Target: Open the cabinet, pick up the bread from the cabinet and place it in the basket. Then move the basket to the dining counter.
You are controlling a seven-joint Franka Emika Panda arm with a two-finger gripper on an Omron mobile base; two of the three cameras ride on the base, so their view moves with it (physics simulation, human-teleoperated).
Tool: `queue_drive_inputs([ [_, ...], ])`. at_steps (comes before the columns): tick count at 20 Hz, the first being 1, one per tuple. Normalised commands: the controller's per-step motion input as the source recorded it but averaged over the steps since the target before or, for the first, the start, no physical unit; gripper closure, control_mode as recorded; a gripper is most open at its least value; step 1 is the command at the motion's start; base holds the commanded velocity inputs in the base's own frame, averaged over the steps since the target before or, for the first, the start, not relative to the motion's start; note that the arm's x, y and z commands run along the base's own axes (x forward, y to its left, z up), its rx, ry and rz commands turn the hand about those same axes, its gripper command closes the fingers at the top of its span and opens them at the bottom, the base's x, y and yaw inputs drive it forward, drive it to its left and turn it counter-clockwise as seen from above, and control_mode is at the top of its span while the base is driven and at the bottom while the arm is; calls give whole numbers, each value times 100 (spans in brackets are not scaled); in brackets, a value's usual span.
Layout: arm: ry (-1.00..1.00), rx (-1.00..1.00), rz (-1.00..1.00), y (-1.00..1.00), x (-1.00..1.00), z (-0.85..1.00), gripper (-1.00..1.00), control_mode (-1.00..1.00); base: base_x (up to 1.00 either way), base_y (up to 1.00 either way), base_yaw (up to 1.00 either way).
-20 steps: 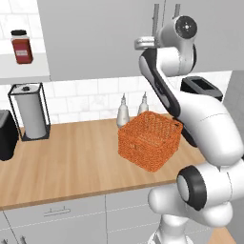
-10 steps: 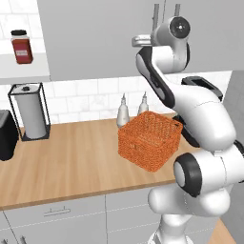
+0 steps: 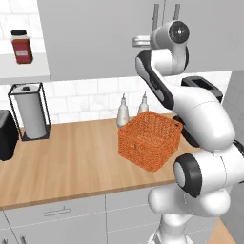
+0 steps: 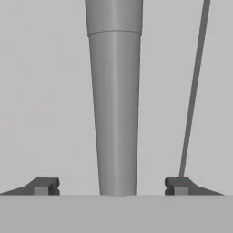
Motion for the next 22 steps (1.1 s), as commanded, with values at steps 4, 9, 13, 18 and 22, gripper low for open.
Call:
queue_drive_inputs([
  [4,0,0,1,0,13,0,100,-100,0,0,0],
  [9,0,0,0,0,-5,15,100,-100,0,0,0],
  [13,0,0,0,0,-51,30,100,-100,0,0,0],
  [18,-7,0,0,0,-100,51,100,-100,0,0,0],
  [22,-2,0,0,7,-100,55,100,-100,0,0,0],
])
